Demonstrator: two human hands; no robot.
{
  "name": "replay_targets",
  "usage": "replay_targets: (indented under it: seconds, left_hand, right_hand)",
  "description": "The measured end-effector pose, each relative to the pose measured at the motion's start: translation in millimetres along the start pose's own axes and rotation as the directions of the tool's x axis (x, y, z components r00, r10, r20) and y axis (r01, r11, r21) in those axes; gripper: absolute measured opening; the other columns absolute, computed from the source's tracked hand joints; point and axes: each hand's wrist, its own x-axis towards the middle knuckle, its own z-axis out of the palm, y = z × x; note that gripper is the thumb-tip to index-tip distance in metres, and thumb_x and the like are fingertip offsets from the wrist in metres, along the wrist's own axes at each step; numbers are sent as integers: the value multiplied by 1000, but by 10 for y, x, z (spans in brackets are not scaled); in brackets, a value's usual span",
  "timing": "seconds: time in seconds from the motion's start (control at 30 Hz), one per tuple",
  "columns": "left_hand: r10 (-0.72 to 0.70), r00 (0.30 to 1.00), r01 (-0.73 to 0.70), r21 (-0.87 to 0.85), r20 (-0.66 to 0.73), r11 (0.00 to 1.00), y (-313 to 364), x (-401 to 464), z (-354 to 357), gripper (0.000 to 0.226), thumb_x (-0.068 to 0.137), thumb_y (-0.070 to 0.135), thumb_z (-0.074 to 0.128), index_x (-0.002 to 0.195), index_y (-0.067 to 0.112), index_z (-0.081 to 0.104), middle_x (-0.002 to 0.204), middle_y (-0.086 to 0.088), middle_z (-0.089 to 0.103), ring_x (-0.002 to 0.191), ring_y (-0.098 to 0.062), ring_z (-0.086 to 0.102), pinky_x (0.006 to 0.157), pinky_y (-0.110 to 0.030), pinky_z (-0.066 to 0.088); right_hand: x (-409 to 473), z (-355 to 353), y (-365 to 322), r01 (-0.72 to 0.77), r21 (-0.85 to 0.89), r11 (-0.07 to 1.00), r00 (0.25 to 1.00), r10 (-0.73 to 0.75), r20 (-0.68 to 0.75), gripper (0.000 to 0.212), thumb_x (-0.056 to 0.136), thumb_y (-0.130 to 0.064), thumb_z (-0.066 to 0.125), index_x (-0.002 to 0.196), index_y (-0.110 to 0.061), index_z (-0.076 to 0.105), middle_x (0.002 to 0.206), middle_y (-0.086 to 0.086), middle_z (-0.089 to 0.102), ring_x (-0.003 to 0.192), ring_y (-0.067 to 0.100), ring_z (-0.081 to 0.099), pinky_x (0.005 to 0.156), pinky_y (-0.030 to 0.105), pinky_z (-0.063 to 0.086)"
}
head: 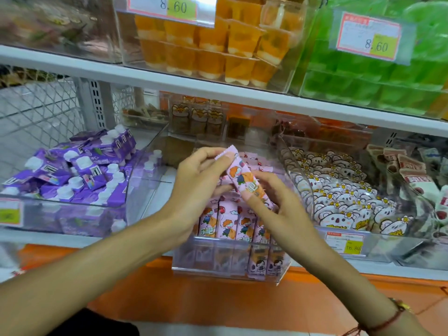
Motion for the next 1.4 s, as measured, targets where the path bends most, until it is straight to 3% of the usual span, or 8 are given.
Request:
replay_targets:
  seconds: [0.2,0.37,0.7,1.0,1.1,1.2,1.3,1.4]
  left_hand:
    - [102,994,-109,180,48,978,-187,-37,-7,17,93,20,58,107,29,60,111,17,63,101,-3,64,76,-22,54]
    - [134,972,-196,352,192,915,-285,-101,-1,33,82,22,70,104,40,53,102,23,59,90,6,60,69,-15,51]
    - [223,938,-315,384,267,868,-231,-40,-8,24,95,21,57,105,39,46,111,27,58,103,6,58,79,-7,46]
    - [373,879,-476,578,296,663,-228,-58,-10,43,86,30,67,126,31,52,123,16,51,111,5,46,87,-3,35]
    - [278,921,-375,437,272,817,-165,-46,6,37,87,25,67,122,29,57,115,13,61,101,2,59,79,-10,47]
    - [-56,969,3,217,241,976,-84,-28,1,23,84,35,68,106,34,66,97,15,72,84,5,67,63,-8,50]
    - [-284,913,246,162,292,956,-58,-22,-16,29,83,44,66,104,25,72,88,14,74,72,5,68,57,-10,50]
    - [-320,891,293,130,321,947,-45,-36,-7,25,87,38,64,101,20,72,71,14,72,59,5,65,55,-10,50]
  right_hand:
    - [90,-11,36,-282,365,887,949,313,-26,41,89,-27,64,125,-12,53,83,-10,68,69,-3,61,72,18,41]
    - [89,12,30,-285,490,824,938,344,-34,47,88,-24,65,129,-8,50,100,0,73,80,5,68,69,19,52]
    - [105,-58,5,-212,508,835,973,231,26,32,101,-23,44,131,-20,55,119,-3,68,114,12,62,99,32,48]
    - [61,24,-17,-65,330,942,952,157,-262,37,77,-32,70,108,-16,58,108,9,66,88,13,68,76,26,56]
    - [49,-23,-37,-25,303,953,963,104,-247,34,76,-36,68,103,-18,59,98,-2,67,79,5,67,69,16,53]
    - [66,-98,-8,-57,295,954,969,124,-213,18,87,-32,63,99,-18,64,86,-8,68,72,2,65,68,16,52]
    - [65,-111,17,-133,301,944,971,186,-152,20,90,-33,61,99,-15,65,90,11,69,70,10,64,63,18,53]
    - [69,-96,20,-174,299,938,967,220,-127,27,89,-37,60,102,-13,63,100,21,67,75,18,63,69,24,55]
